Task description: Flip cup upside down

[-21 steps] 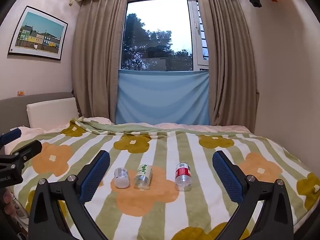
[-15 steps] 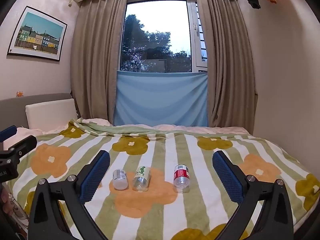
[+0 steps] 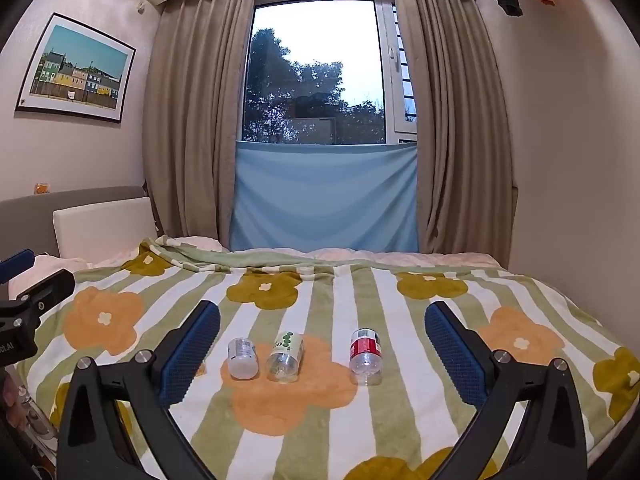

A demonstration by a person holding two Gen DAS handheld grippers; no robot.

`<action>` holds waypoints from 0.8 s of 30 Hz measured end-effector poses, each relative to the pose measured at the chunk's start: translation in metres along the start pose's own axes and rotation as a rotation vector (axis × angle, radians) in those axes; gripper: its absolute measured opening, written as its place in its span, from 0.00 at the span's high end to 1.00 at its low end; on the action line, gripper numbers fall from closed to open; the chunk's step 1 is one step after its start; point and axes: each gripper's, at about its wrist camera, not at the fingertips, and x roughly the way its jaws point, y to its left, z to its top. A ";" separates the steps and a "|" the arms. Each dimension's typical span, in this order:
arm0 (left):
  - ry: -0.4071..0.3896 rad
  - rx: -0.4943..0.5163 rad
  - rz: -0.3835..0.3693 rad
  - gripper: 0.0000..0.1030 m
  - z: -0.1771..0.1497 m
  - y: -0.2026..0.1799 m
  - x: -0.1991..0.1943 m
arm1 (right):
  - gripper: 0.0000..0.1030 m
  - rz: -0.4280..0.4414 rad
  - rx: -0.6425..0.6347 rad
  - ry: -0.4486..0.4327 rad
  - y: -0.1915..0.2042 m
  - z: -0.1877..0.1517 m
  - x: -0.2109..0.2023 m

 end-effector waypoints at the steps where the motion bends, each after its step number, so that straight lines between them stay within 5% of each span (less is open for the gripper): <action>1: -0.002 -0.001 0.001 0.00 0.000 0.000 -0.001 | 0.00 0.000 -0.001 0.001 0.001 0.000 -0.001; 24: 0.010 0.000 -0.009 0.00 -0.001 -0.001 0.002 | 0.00 -0.002 -0.003 0.004 0.003 0.000 0.001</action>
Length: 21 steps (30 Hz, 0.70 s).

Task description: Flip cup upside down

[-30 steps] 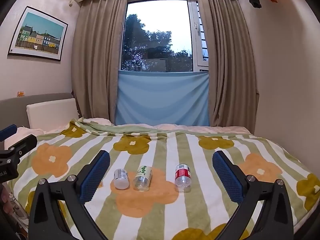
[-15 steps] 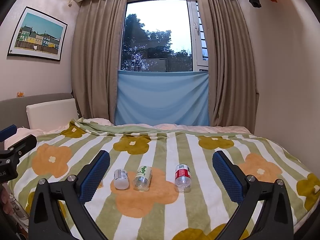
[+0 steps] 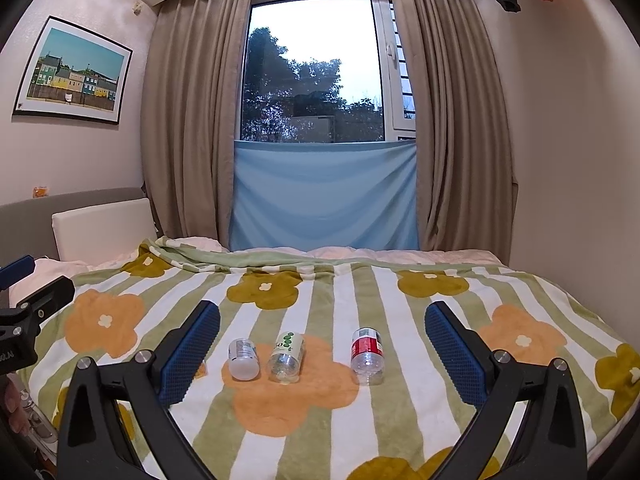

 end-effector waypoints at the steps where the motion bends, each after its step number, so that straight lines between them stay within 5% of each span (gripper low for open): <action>1: 0.003 0.000 -0.001 0.00 0.000 0.000 0.001 | 0.00 0.000 0.000 0.002 0.001 0.000 0.000; 21: 0.017 -0.006 0.002 0.00 -0.003 0.002 0.003 | 0.00 -0.001 0.005 0.007 0.003 -0.003 0.003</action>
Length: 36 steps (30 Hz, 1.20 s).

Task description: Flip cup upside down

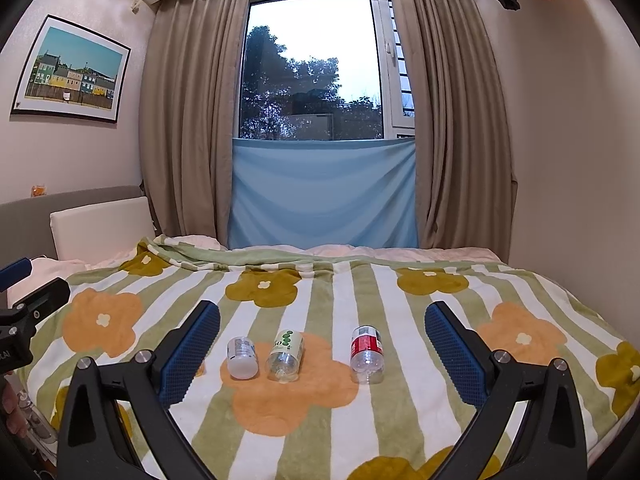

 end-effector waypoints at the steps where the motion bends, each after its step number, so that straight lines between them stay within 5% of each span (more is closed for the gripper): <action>1: 0.001 -0.001 -0.002 0.00 0.000 0.000 0.000 | 0.00 -0.002 0.000 0.000 0.000 0.000 0.000; 36: 0.059 -0.034 -0.005 0.00 -0.004 0.007 0.009 | 0.00 -0.010 0.026 -0.009 -0.005 -0.007 -0.004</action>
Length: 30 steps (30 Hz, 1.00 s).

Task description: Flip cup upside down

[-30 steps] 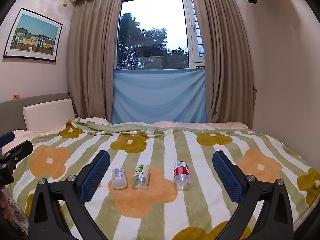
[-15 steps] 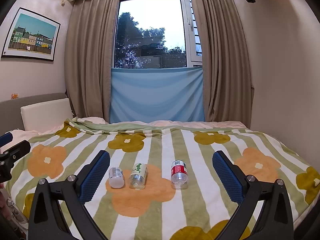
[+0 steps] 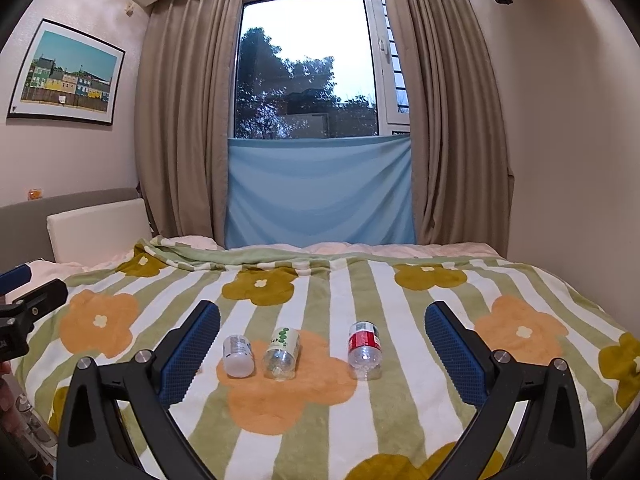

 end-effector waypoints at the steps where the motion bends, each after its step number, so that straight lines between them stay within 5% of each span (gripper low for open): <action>1: 0.001 0.000 -0.001 0.00 0.000 0.000 0.000 | 0.00 -0.001 -0.003 -0.003 0.001 0.000 -0.001; 5: 0.058 -0.004 0.002 0.00 0.010 0.004 0.022 | 0.00 0.010 -0.006 0.000 0.002 -0.002 0.002; 12: 0.289 -0.066 0.026 0.00 0.030 0.040 0.146 | 0.00 0.042 0.003 0.034 -0.005 -0.006 0.022; 24: 0.798 -0.255 0.047 0.00 -0.060 0.087 0.338 | 0.00 0.109 -0.040 0.138 -0.003 -0.035 0.078; 30: 0.943 -0.252 0.086 0.04 -0.091 0.090 0.388 | 0.00 0.168 -0.057 0.196 0.004 -0.057 0.104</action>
